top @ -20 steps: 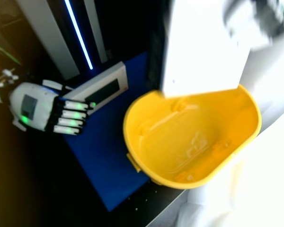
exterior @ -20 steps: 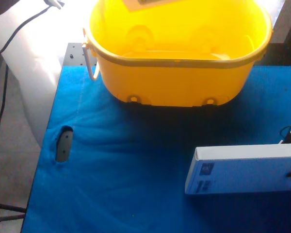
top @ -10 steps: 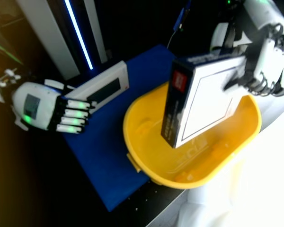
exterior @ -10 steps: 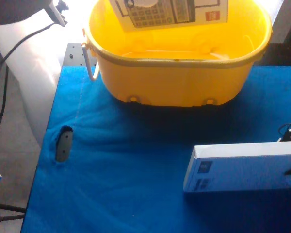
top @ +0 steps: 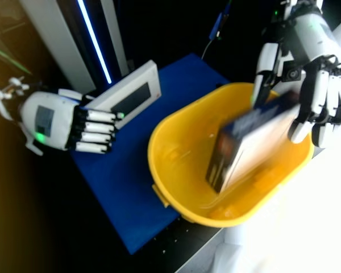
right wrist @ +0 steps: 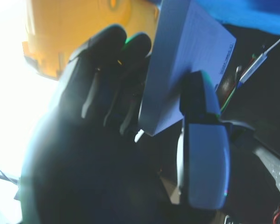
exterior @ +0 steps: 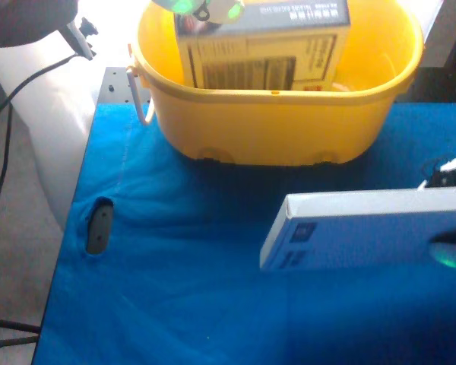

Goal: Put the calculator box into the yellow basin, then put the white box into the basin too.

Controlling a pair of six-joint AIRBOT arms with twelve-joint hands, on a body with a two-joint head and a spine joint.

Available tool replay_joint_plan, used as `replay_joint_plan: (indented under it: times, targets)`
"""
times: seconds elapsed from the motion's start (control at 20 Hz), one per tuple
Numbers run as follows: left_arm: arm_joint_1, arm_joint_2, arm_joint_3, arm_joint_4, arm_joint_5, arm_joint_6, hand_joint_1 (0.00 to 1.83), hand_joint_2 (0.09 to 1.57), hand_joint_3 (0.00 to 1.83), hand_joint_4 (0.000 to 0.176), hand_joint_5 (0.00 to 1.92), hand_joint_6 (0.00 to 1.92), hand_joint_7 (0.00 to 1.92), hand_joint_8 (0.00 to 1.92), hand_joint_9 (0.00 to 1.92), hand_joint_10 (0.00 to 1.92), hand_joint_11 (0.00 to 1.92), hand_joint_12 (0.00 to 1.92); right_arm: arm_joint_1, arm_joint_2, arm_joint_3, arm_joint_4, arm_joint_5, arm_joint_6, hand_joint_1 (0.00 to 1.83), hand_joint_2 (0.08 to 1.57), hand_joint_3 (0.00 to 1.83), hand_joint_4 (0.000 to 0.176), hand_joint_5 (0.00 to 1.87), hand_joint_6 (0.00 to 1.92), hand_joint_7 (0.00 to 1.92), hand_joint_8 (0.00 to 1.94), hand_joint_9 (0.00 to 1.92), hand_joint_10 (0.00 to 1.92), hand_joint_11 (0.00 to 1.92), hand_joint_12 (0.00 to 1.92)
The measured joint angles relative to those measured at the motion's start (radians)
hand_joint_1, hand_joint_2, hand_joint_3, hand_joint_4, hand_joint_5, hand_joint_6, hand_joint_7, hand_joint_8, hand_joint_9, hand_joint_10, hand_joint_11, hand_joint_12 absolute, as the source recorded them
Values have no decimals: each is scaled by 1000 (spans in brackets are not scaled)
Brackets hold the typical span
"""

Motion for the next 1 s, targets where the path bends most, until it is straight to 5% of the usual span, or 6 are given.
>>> replay_joint_plan:
  times: [0.2, 0.4, 0.6, 0.7, 0.8, 1.0]
  targets:
    - [14, -1, 13, -18, 5, 3, 842, 977, 1, 88, 217, 0, 28, 0, 0, 0, 0, 303, 45, 40, -21, -32, -78, 1, 1358, 1133, 1, 0, 962, 1017, 972, 1072, 774, 1265, 599, 1407]
    - [24, 1, 19, -47, -8, 3, 683, 998, 3, 58, 237, 4, 103, 5, 30, 9, 0, 301, 90, 50, -24, -44, -108, 1, 1361, 1126, 0, 0, 980, 994, 957, 1136, 816, 1146, 674, 1120]
    - [26, 35, 3, -86, -74, 4, 568, 1029, 11, 110, 259, 7, 133, 10, 52, 13, 0, 250, 91, 70, -32, -44, -157, 1, 1362, 1122, 2, 0, 972, 1029, 1000, 1010, 802, 1190, 679, 1112]
    - [24, 64, -10, -117, -119, 6, 520, 1043, 4, 89, 273, 5, 143, 2, 43, 4, 0, 93, 102, 84, -43, -44, -178, 1, 1343, 1120, 4, 0, 974, 1021, 979, 1074, 827, 1085, 680, 1105]
    - [25, 103, -39, -154, -147, 27, 516, 1110, 5, 29, 392, 25, 251, 20, 177, 39, 0, 805, 102, 98, -62, -44, -203, -5, 1365, 1127, 2, 0, 965, 1039, 968, 1089, 810, 1171, 677, 1110]
    - [25, 181, -111, -203, -238, 77, 477, 1109, 2, 33, 446, 34, 288, 10, 221, 41, 0, 1010, 113, 122, -64, -44, -225, -14, 1247, 1117, 0, 0, 968, 1015, 1009, 961, 824, 924, 672, 1121]
